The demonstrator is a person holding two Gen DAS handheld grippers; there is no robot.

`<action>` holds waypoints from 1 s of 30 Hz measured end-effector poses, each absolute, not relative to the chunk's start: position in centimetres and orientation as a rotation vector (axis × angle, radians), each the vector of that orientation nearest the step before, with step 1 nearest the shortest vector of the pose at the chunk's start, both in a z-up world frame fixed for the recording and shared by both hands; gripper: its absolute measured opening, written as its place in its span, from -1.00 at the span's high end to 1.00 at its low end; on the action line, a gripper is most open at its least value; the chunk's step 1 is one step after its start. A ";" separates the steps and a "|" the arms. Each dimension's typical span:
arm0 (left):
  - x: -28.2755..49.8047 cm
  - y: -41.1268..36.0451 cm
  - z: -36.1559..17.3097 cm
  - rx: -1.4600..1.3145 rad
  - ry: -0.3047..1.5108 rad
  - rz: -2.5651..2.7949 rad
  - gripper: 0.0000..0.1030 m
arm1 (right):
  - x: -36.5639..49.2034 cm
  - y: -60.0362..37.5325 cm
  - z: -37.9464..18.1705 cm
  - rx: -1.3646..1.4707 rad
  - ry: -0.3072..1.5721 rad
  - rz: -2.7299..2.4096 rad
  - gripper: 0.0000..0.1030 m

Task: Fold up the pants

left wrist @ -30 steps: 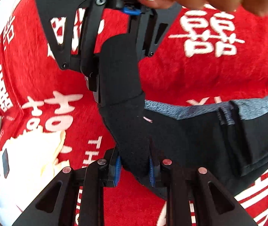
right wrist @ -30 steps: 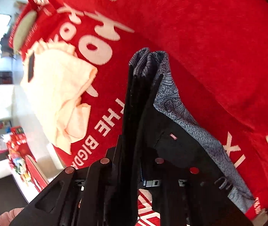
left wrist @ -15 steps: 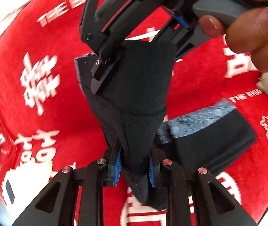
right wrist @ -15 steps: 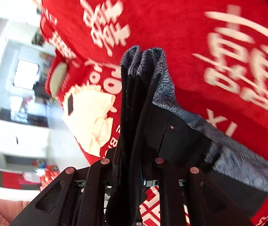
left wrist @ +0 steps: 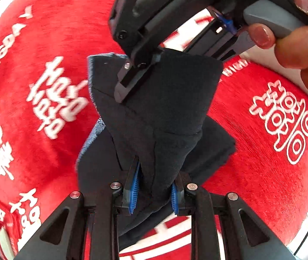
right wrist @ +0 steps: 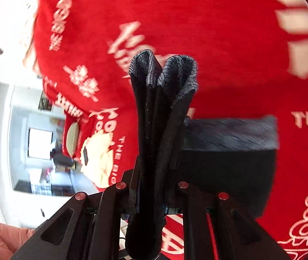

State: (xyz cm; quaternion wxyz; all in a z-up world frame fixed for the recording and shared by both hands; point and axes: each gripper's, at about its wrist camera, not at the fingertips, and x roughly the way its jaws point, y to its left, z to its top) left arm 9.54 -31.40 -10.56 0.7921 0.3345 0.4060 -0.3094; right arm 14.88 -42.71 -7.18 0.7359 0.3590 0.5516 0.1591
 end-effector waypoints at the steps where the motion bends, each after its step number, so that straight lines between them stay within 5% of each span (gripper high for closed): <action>1: 9.4 -31.9 -11.1 0.731 0.884 -0.668 0.52 | 14.3 -43.6 -8.3 0.812 1.210 0.331 0.69; 8: 9.1 -32.9 -15.4 0.816 0.945 -0.640 0.46 | 12.4 -47.2 -15.7 0.934 1.222 0.265 0.68; 12: 8.9 -32.5 -16.1 0.825 0.961 -0.644 -0.13 | 11.5 -47.4 -17.6 0.952 1.222 0.240 0.56; 16: 8.7 -31.7 -15.4 0.813 0.981 -0.647 -0.16 | 10.9 -47.7 -17.5 0.944 1.223 0.211 0.52; 20: 9.0 -30.1 -13.6 0.733 1.030 -0.655 -0.18 | 10.9 -47.1 -15.8 0.848 1.267 0.146 0.28; 22: 9.9 -28.8 -12.5 0.666 1.054 -0.636 -0.49 | 10.5 -46.8 -14.7 0.753 1.312 0.064 -0.14; 23: 10.6 -27.9 -11.8 0.627 1.053 -0.619 -0.49 | 10.2 -46.5 -14.0 0.669 1.337 0.001 -0.27; 28: 14.4 -24.4 -10.3 0.487 1.117 -0.541 -0.49 | 8.9 -45.7 -11.7 0.518 1.352 -0.134 -0.25; 30: 16.3 -23.2 -10.7 0.437 1.165 -0.488 -0.49 | 8.7 -45.3 -10.8 0.495 1.332 -0.166 0.21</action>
